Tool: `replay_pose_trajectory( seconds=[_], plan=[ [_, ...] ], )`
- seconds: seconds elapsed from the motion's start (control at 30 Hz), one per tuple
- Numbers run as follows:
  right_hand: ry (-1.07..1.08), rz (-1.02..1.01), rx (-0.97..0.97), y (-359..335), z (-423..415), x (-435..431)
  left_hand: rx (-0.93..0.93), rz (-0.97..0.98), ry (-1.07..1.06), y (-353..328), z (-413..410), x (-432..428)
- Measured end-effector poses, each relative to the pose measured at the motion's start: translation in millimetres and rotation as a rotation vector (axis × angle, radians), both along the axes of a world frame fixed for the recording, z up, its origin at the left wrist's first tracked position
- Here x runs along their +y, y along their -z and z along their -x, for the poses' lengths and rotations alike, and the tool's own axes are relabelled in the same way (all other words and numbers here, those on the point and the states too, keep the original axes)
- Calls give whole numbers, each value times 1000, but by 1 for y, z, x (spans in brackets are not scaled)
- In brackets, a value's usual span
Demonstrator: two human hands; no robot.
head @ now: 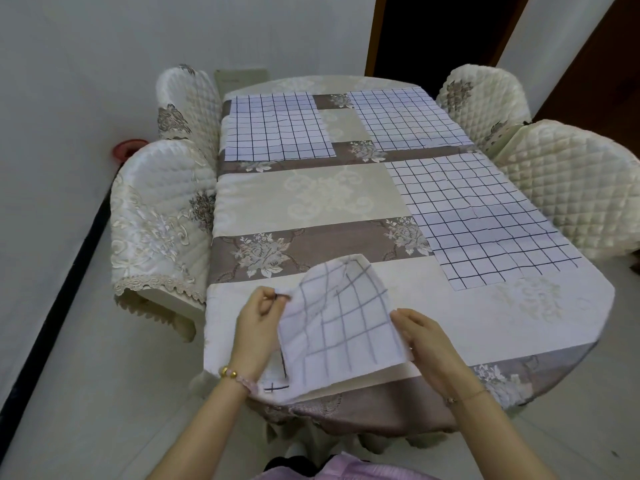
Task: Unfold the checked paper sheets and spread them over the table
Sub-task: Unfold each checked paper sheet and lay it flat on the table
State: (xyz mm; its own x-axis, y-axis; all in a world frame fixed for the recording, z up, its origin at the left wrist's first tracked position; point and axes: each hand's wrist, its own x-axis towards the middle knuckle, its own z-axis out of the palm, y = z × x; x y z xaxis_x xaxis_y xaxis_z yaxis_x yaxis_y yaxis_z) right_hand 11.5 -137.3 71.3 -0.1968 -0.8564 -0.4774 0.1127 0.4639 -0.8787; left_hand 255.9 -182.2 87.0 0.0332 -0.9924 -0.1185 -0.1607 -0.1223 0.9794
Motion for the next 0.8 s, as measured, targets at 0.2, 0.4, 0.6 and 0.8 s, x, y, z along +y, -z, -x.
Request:
replay_pose_trajectory(
  seconds=[0.2, 0.4, 0.6, 0.8],
  plan=[
    [33, 34, 124, -10, 39, -7, -142, 103, -70, -8, -28, -36],
    [36, 19, 304, -10, 62, -27, -125, 43, -63, -4, -33, -56],
    [-5, 52, 709, -1, 61, -36, -95, 22, -18, 7, -17, -50],
    [-223, 256, 696, -20, 9, -46, -111, 69, 173, 1, -3, -39]
  ],
)
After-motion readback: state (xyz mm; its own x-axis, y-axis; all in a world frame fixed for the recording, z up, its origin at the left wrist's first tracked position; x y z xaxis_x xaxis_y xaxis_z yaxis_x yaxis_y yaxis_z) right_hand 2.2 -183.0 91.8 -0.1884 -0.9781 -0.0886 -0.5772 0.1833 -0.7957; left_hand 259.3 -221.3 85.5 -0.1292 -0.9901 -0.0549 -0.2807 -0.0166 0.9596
